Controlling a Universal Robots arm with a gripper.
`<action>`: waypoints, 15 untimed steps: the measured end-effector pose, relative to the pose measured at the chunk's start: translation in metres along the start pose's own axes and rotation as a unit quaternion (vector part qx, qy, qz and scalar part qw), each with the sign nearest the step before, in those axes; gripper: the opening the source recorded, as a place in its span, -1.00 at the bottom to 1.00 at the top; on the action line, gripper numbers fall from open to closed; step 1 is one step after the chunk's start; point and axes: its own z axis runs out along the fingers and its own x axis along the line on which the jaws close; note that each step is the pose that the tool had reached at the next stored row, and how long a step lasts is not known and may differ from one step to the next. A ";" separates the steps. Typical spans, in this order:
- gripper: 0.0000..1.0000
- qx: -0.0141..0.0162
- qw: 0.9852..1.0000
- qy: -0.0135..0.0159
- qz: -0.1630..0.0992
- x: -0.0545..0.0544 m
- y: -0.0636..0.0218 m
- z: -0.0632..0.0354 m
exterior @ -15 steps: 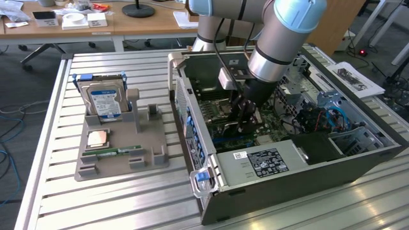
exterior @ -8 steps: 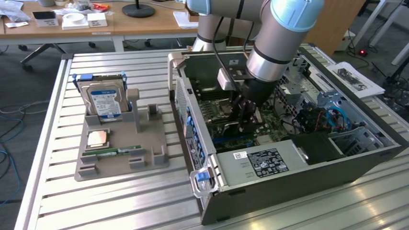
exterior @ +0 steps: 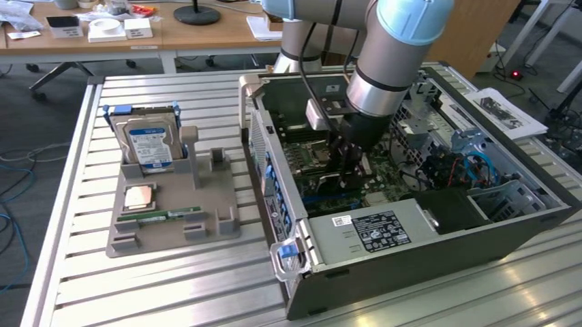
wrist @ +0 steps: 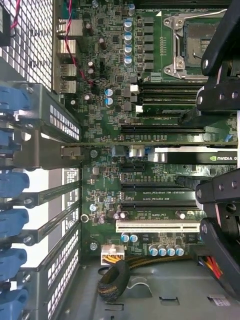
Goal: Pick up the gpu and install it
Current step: 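Insert the gpu into the slot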
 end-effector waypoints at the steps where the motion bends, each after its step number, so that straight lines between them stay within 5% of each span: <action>1: 0.04 0.002 1.000 0.000 0.000 0.000 0.0003 0.0000; 4: 0.04 0.006 1.000 -0.001 -0.002 0.000 0.0001 0.0001; 15: 0.04 0.010 1.000 0.001 -0.026 0.000 0.0008 -0.0028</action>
